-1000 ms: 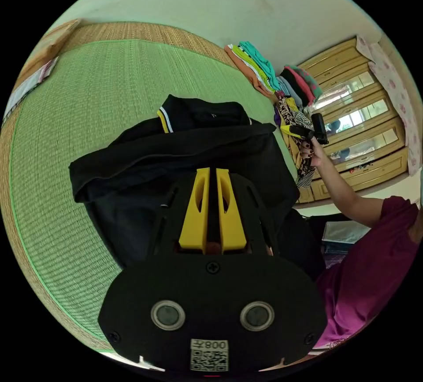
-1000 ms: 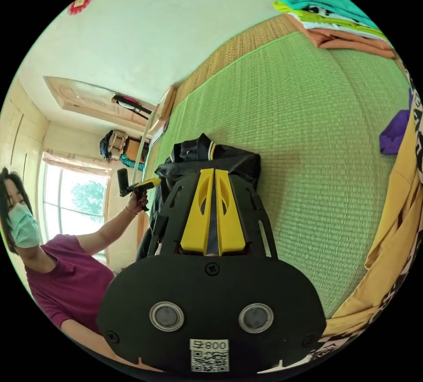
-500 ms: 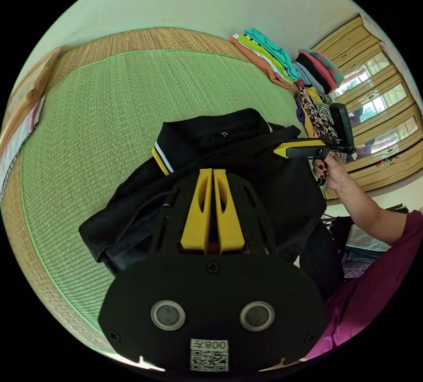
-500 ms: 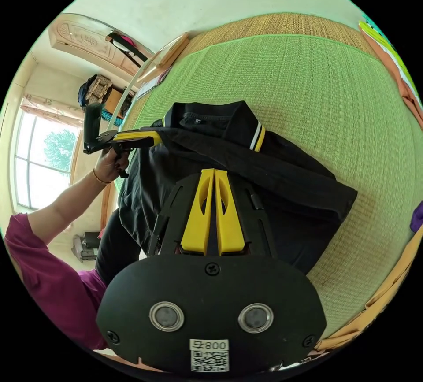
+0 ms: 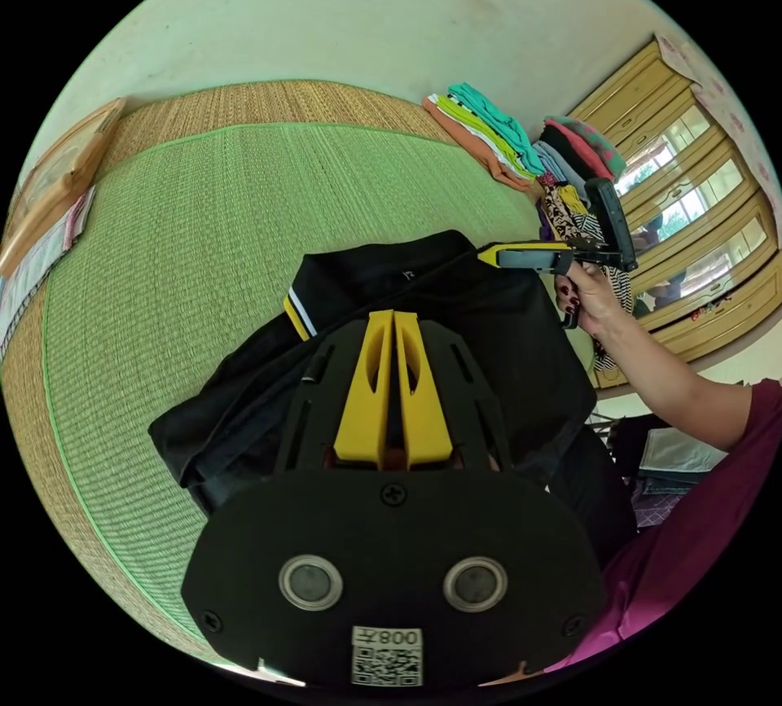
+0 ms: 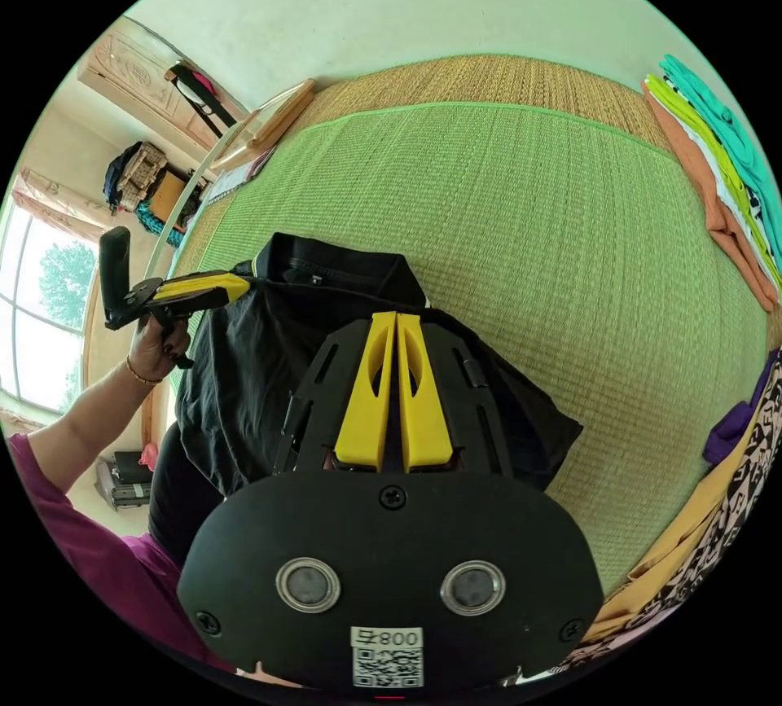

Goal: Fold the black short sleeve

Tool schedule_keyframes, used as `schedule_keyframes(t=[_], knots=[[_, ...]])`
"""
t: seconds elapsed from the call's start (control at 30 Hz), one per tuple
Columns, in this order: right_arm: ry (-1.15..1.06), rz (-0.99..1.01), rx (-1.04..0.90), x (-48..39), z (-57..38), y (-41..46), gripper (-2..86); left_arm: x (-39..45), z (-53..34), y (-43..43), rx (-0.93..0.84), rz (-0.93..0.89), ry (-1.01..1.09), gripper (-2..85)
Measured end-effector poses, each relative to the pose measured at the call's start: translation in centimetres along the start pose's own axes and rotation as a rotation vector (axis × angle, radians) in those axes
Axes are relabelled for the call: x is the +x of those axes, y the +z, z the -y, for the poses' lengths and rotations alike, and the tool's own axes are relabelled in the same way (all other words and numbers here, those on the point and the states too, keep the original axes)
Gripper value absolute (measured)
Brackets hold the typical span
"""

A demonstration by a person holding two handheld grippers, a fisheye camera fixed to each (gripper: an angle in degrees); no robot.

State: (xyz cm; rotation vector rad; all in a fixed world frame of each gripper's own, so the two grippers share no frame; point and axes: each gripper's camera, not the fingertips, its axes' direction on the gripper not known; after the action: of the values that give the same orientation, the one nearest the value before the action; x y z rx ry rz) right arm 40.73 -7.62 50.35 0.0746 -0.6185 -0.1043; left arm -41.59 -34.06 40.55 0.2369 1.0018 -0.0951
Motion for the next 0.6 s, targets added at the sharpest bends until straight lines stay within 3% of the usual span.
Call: schedule_keyframes(t=[0.33,0.6], knots=[[-0.051,-0.01,0.042,-0.6,-0.3,-2.5,0.1,-1.3,0.4,2.1,-0.024,0.003,-0.076,0.1],[-0.06,-0.15,-0.071,0.2,-7.0,-1.3,0.1,1.2,1.8,4.4,-0.08,-0.056,0.052,0.1]])
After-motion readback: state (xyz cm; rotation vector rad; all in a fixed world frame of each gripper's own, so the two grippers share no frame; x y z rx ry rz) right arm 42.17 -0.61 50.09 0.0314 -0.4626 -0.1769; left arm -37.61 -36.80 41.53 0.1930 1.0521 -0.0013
